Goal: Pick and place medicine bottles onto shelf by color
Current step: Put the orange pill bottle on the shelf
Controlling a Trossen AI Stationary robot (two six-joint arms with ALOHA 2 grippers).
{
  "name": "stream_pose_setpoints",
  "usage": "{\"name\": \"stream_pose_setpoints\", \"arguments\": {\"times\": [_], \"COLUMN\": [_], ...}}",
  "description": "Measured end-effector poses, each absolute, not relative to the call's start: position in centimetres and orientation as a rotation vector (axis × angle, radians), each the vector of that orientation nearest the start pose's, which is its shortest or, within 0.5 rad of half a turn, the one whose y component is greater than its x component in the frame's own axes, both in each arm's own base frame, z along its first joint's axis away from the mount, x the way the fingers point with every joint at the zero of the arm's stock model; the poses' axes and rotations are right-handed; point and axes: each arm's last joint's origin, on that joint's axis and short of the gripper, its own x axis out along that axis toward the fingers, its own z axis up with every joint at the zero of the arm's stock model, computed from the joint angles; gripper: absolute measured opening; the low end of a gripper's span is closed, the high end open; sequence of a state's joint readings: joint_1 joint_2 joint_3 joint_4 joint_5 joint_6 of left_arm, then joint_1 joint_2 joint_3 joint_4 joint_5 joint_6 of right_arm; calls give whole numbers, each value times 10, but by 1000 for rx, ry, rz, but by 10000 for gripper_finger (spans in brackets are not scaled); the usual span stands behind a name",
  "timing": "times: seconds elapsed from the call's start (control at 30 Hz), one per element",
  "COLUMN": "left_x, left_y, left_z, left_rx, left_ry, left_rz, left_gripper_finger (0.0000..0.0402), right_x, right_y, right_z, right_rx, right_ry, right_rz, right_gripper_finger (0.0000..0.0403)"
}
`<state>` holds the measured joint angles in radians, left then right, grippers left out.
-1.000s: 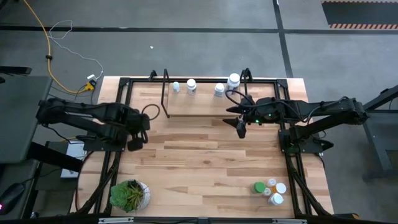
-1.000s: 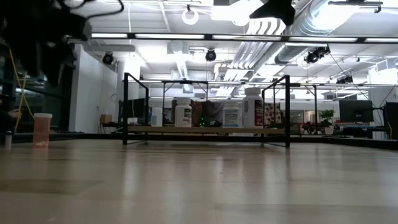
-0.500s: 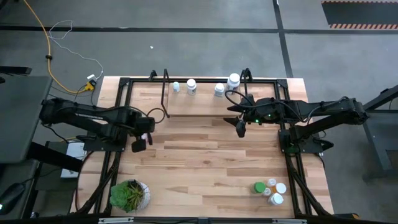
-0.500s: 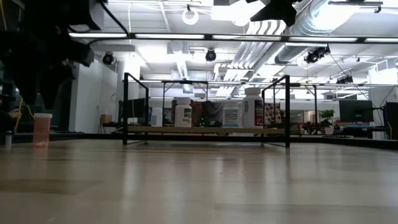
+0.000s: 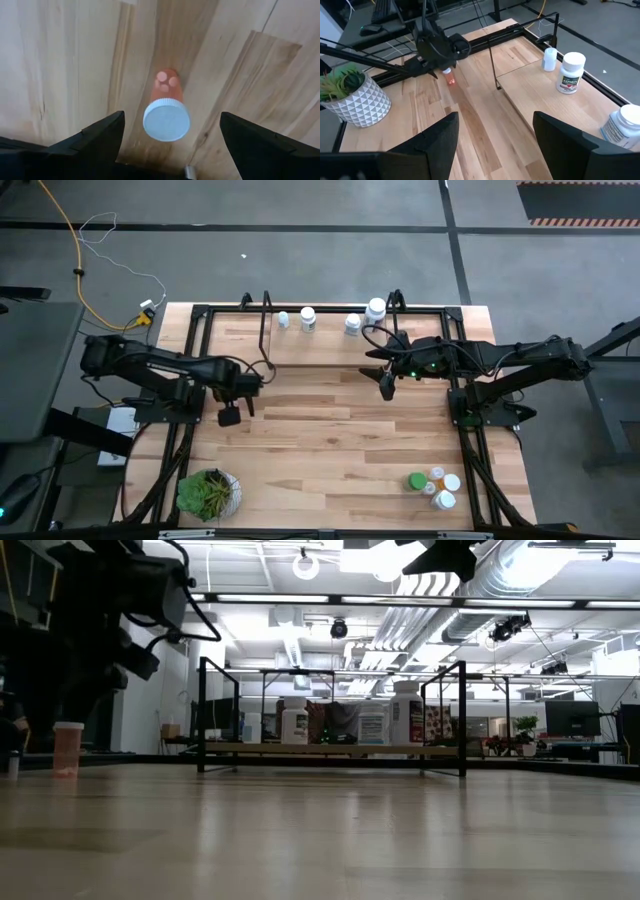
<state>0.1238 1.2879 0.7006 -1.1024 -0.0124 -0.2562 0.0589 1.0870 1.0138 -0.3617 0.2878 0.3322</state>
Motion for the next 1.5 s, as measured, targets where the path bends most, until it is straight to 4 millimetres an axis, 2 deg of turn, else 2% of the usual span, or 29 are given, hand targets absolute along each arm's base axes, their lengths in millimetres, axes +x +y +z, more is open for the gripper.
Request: {"name": "stream_pose_setpoints", "arguments": {"times": [0.63,1.03,1.2,1.5], "left_x": [171,173,180,171], "left_y": [22,23,24,23], "left_z": [174,173,173,174], "left_rx": [-275,-295,-340,-323], "left_ry": [1675,1648,1573,1657], "left_rz": [338,376,413,453], "left_gripper_finger": [221,220,221,219], "right_x": [233,233,233,233], "right_y": [6,6,6,6], "right_z": [339,339,339,339], "right_rx": [225,224,224,232], "right_ry": [392,392,392,391], "right_rz": [-286,-287,-287,-289], "right_gripper_finger": [247,247,247,247]}}
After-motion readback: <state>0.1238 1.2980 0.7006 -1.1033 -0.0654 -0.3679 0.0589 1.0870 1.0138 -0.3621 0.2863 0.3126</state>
